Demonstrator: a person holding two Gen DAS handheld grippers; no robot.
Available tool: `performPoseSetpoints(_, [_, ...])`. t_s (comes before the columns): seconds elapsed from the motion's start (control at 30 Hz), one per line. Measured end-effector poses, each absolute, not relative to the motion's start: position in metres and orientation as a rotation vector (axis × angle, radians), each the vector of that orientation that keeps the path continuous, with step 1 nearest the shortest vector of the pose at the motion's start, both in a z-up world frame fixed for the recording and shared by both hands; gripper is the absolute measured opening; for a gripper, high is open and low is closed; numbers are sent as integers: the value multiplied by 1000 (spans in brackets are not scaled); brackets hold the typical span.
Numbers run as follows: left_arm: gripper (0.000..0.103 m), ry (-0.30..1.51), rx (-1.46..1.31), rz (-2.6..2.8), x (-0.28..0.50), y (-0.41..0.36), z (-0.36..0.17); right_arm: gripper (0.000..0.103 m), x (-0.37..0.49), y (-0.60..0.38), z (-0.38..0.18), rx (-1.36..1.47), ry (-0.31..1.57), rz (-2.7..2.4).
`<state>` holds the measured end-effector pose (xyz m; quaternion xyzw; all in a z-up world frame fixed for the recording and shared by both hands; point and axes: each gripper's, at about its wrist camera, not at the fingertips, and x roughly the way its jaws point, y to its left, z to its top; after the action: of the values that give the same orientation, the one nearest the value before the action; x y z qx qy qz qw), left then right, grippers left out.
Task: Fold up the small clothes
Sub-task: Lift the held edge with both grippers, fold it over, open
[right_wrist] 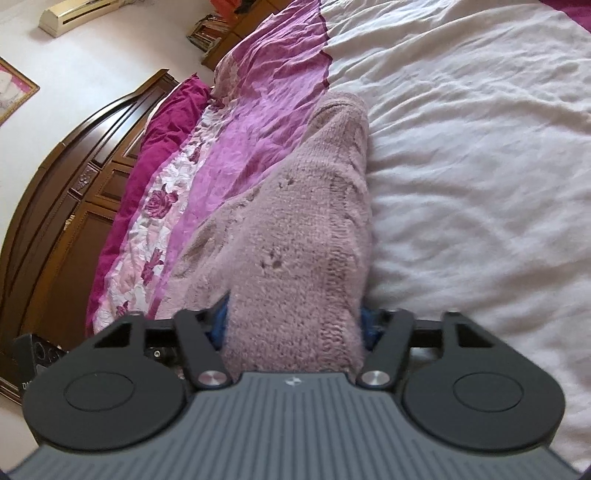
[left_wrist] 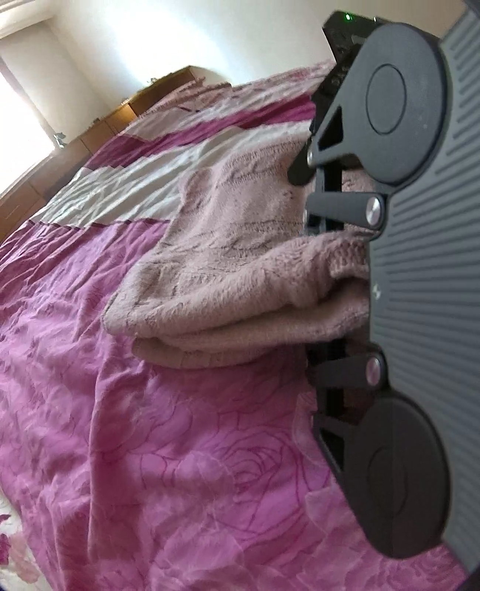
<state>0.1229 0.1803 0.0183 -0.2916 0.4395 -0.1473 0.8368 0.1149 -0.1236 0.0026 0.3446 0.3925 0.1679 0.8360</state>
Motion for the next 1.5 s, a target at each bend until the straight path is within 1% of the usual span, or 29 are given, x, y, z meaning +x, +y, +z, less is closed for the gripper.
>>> performPoseSetpoints(0.17, [37, 903, -620, -338, 118, 173, 37, 52, 112, -124, 30, 718, 799, 367])
performPoseSetpoints(0.37, [37, 903, -610, -422, 103, 153, 59, 52, 92, -137, 76, 672, 756, 394])
performPoseSetpoints(0.53, [37, 934, -600, -483, 88, 133, 68, 52, 51, -159, 99, 644, 729, 386])
performPoseSetpoints(0.7, [37, 917, -546, -547, 57, 104, 79, 52, -2, -194, 111, 646, 674, 381])
performPoseSetpoints(0.87, [37, 929, -441, -584, 22, 69, 69, 52, -51, -223, 104, 610, 669, 351])
performPoseSetpoints(1.03, [38, 973, -328, -533, 1, 45, 45, 53, -78, -247, 62, 644, 760, 266])
performPoseSetpoints(1.2, [44, 981, -314, -464, -3, 44, 34, 59, -90, -257, 26, 685, 802, 203])
performPoseSetpoints(1.3, [47, 984, -312, -441, -5, 48, 34, 62, -98, -257, 26, 671, 786, 197])
performPoseSetpoints(1.37, [52, 977, -286, -424, -10, 48, 38, 66, -104, -256, 29, 656, 776, 186])
performPoseSetpoints(1.43, [61, 970, -251, -391, -16, 48, 41, 67, -107, -254, 33, 641, 771, 171])
performPoseSetpoints(1.5, [61, 967, -244, -368, -22, 49, 44, 68, -115, -255, 36, 635, 764, 166])
